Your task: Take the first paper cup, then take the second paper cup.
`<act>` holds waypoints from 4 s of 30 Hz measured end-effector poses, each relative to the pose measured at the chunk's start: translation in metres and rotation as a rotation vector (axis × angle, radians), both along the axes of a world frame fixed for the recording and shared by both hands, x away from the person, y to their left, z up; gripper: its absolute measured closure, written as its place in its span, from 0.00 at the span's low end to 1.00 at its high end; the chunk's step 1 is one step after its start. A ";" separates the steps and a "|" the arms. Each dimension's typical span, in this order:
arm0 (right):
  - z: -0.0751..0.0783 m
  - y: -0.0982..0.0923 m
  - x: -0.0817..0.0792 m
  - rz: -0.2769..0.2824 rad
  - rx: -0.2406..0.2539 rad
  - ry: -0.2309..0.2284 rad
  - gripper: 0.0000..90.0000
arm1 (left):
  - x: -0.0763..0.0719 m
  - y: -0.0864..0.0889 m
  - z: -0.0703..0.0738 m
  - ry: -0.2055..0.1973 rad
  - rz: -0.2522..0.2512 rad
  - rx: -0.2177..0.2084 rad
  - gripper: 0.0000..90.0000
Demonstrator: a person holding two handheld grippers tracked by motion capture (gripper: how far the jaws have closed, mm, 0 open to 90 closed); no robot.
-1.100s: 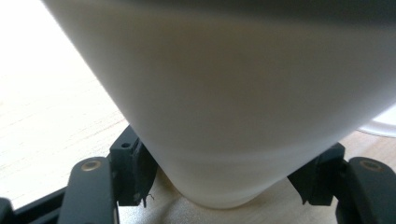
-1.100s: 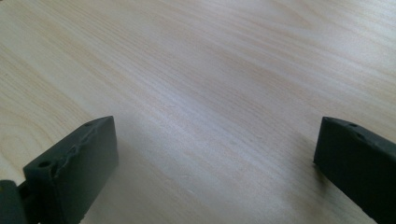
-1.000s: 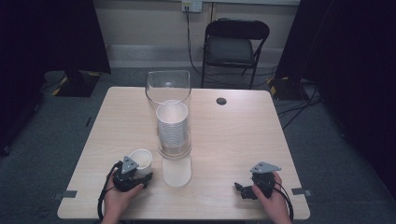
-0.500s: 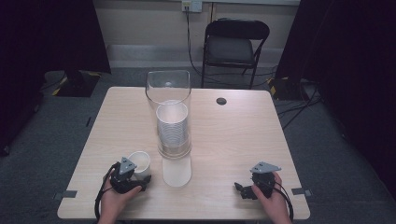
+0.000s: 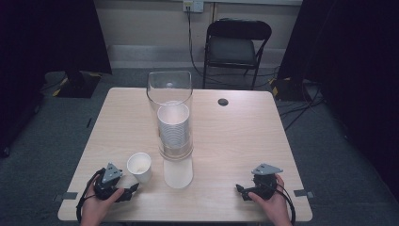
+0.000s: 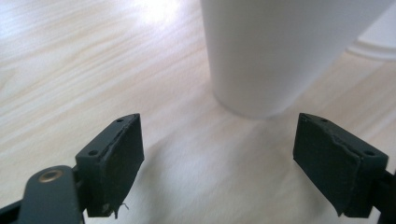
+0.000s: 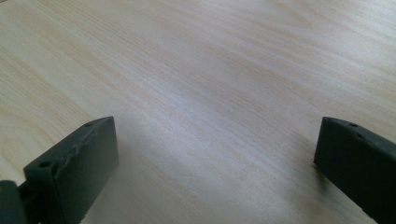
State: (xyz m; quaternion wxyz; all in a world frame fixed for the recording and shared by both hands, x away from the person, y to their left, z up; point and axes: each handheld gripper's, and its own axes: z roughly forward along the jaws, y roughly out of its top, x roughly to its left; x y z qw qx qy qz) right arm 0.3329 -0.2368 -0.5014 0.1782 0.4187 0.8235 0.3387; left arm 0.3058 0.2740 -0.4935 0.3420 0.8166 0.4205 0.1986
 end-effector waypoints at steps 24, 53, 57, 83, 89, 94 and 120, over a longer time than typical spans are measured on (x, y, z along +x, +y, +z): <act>0.028 0.065 -0.004 0.227 0.091 0.001 0.16 | -0.002 0.011 -0.009 0.008 -0.020 -0.042 0.16; 0.065 0.138 0.004 0.363 0.169 -0.036 0.16 | -0.002 0.010 -0.009 0.009 -0.020 -0.045 0.15; 0.069 0.144 0.005 0.372 0.167 -0.045 0.16 | -0.002 0.010 -0.009 0.009 -0.021 -0.045 0.15; 0.075 0.166 0.008 0.418 0.178 -0.060 0.16 | -0.003 0.010 -0.009 0.011 -0.015 -0.049 0.15; 0.077 0.171 0.009 0.423 0.185 -0.069 0.16 | -0.004 0.010 -0.009 0.013 -0.014 -0.050 0.15; 0.082 0.174 0.011 0.432 0.202 -0.086 0.16 | -0.004 0.010 -0.009 0.013 -0.015 -0.048 0.15; 0.094 0.196 0.028 0.335 0.283 -0.187 0.30 | -0.004 0.010 -0.009 0.015 -0.017 -0.048 0.15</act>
